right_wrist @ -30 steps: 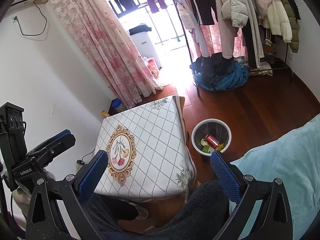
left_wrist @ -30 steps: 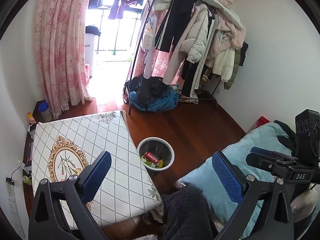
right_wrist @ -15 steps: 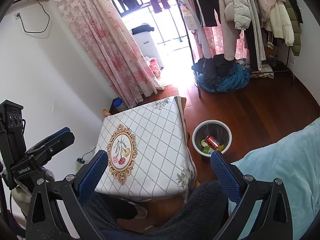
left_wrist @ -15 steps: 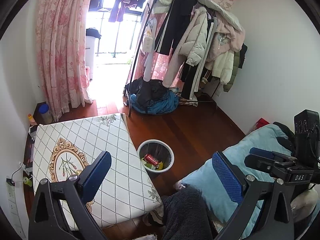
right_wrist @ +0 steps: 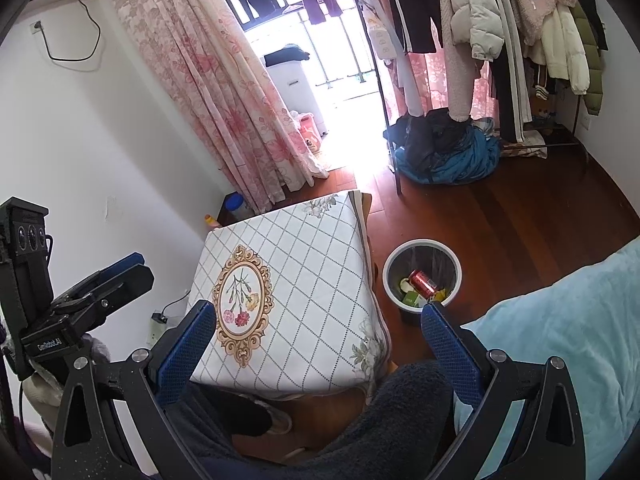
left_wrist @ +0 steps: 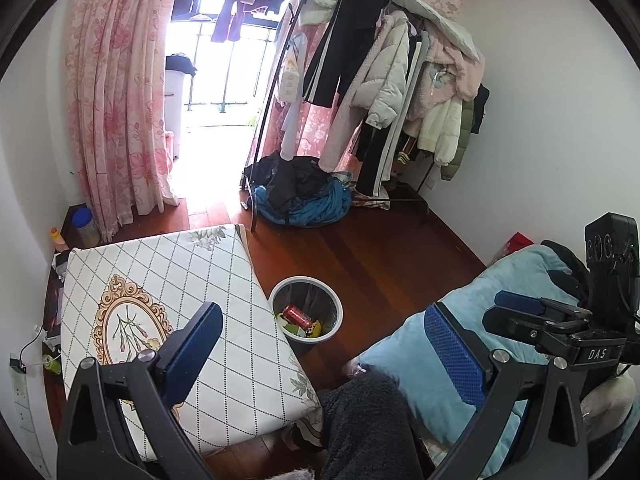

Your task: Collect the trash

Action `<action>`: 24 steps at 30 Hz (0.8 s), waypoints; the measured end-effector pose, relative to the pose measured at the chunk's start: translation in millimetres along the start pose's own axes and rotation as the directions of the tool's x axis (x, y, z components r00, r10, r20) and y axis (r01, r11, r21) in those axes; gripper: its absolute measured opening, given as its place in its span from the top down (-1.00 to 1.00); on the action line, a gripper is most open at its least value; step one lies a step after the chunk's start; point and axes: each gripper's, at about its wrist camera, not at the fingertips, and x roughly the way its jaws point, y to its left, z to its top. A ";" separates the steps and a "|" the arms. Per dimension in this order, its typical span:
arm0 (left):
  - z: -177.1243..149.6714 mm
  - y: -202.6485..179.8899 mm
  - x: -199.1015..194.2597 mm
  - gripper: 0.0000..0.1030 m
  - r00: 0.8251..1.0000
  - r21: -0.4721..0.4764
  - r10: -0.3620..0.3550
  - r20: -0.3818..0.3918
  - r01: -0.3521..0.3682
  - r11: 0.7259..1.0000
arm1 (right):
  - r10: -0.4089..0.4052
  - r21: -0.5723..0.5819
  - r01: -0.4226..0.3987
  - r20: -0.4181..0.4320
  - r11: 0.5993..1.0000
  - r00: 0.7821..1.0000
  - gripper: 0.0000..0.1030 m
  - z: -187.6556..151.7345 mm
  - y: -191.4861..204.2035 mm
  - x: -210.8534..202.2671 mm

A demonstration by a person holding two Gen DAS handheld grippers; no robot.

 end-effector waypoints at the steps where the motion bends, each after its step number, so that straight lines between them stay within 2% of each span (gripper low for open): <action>1: -0.1 0.2 0.7 -1.00 1.000 0.001 -0.004 -0.001 0.004 1.000 | -0.003 0.000 0.003 0.000 1.000 1.000 -1.00 0.1 -1.3 0.0; 24: 0.8 -4.3 0.3 -1.00 1.000 0.006 -0.014 0.001 0.014 1.000 | -0.011 -0.008 0.011 0.002 1.000 1.000 -1.00 -1.1 -4.1 -4.3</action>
